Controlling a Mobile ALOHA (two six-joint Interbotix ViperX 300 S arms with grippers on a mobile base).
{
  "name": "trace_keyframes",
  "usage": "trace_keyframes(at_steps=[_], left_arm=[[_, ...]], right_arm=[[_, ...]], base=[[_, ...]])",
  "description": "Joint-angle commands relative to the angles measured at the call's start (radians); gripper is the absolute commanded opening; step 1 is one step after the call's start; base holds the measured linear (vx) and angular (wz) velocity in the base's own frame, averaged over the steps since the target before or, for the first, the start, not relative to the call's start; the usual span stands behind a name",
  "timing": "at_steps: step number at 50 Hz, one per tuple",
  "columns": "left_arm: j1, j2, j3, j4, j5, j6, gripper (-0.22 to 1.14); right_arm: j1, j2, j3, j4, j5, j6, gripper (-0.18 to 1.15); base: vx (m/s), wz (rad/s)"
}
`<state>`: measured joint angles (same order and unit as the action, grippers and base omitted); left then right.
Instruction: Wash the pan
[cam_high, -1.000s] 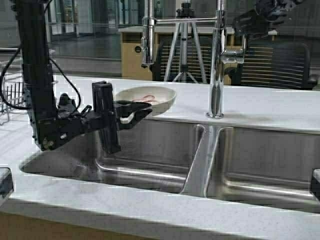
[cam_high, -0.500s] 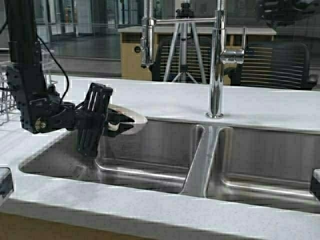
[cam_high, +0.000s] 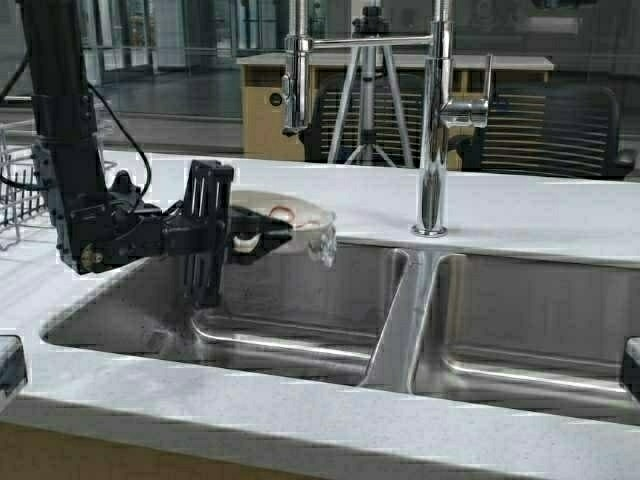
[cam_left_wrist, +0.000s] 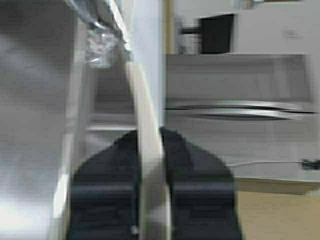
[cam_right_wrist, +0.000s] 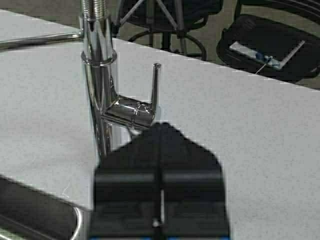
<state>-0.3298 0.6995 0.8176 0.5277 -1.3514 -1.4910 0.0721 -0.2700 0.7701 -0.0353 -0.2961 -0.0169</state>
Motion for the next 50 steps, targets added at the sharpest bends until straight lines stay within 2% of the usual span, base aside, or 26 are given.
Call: trace_keyframes(at_steps=[1, 5, 13, 18, 22, 26, 30, 35, 42, 50], left_arm=[[-0.006, -0.155, 0.002, 0.034, 0.296, 0.092, 0.03], [-0.008, -0.264, -0.011, 0.08, 0.561, 0.152, 0.03], [-0.026, -0.502, -0.087, 0.173, 1.212, 0.285, 0.03], [-0.071, -0.597, -0.166, 0.265, 1.546, 0.462, 0.03], [-0.115, -0.638, -0.216, 0.293, 1.723, 0.62, 0.03], [-0.152, -0.666, -0.247, 0.287, 1.807, 0.759, 0.02], [-0.17, -0.687, -0.255, 0.25, 1.824, 0.821, 0.02], [-0.195, -0.715, -0.252, 0.216, 1.83, 0.842, 0.02], [-0.232, -0.733, -0.238, 0.219, 1.842, 0.836, 0.02], [-0.233, -0.627, -0.212, 0.216, 1.832, 0.83, 0.02]], right_arm=[[0.006, -0.057, -0.005, 0.002, -0.005, 0.002, 0.06], [0.006, -0.058, -0.006, 0.002, -0.006, 0.003, 0.06], [0.006, -0.058, -0.003, 0.002, -0.011, 0.012, 0.06], [0.006, -0.058, -0.003, 0.002, -0.012, 0.032, 0.06], [0.006, -0.058, -0.003, 0.002, -0.015, 0.043, 0.06], [0.006, -0.058, -0.005, 0.002, -0.017, 0.044, 0.06], [0.005, -0.058, -0.003, 0.003, -0.018, 0.044, 0.06], [0.005, -0.058, -0.003, 0.002, -0.018, 0.044, 0.06], [0.006, -0.058, -0.005, 0.002, -0.018, 0.044, 0.06], [0.006, -0.055, -0.002, 0.002, -0.028, 0.046, 0.06]], base=[[0.0, 0.0], [0.0, 0.0], [0.0, 0.0], [0.0, 0.0], [0.0, 0.0], [0.0, 0.0], [0.0, 0.0], [0.0, 0.0], [-0.01, 0.0], [-0.01, 0.0]])
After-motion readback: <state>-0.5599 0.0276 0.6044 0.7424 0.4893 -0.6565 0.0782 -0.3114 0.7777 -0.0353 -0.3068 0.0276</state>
